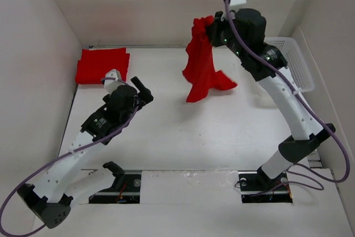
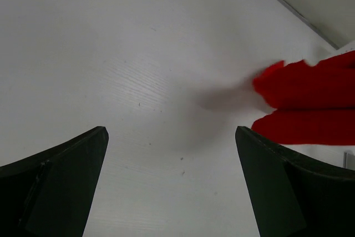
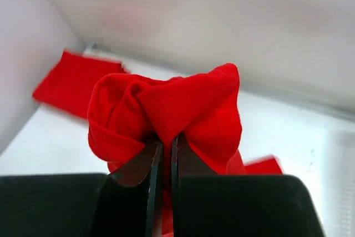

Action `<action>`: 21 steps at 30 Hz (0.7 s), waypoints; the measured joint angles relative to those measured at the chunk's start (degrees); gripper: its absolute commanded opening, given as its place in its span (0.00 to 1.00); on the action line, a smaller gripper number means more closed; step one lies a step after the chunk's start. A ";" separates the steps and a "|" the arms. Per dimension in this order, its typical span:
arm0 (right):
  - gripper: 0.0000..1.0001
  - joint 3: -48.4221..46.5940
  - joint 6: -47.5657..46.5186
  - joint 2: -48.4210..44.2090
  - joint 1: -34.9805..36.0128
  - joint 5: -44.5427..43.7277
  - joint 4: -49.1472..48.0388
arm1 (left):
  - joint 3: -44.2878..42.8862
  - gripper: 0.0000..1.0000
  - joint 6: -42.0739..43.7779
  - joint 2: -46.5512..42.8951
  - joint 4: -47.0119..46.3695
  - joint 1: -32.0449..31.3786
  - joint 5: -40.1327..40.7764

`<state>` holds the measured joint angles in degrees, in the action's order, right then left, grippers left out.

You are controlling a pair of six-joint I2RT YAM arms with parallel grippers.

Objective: Fold and stack the t-shirts
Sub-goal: Move the tshirt to the center of the board

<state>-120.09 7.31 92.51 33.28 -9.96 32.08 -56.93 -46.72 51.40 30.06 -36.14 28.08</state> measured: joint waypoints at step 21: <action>1.00 41.57 17.00 -2.21 10.73 -10.47 -2.56 | 4.31 1.00 -4.72 -0.83 5.84 0.00 -3.02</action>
<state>-78.52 24.32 90.30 44.01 -20.43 29.52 -52.62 -51.44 50.57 35.90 -36.14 25.06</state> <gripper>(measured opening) 0.999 0.993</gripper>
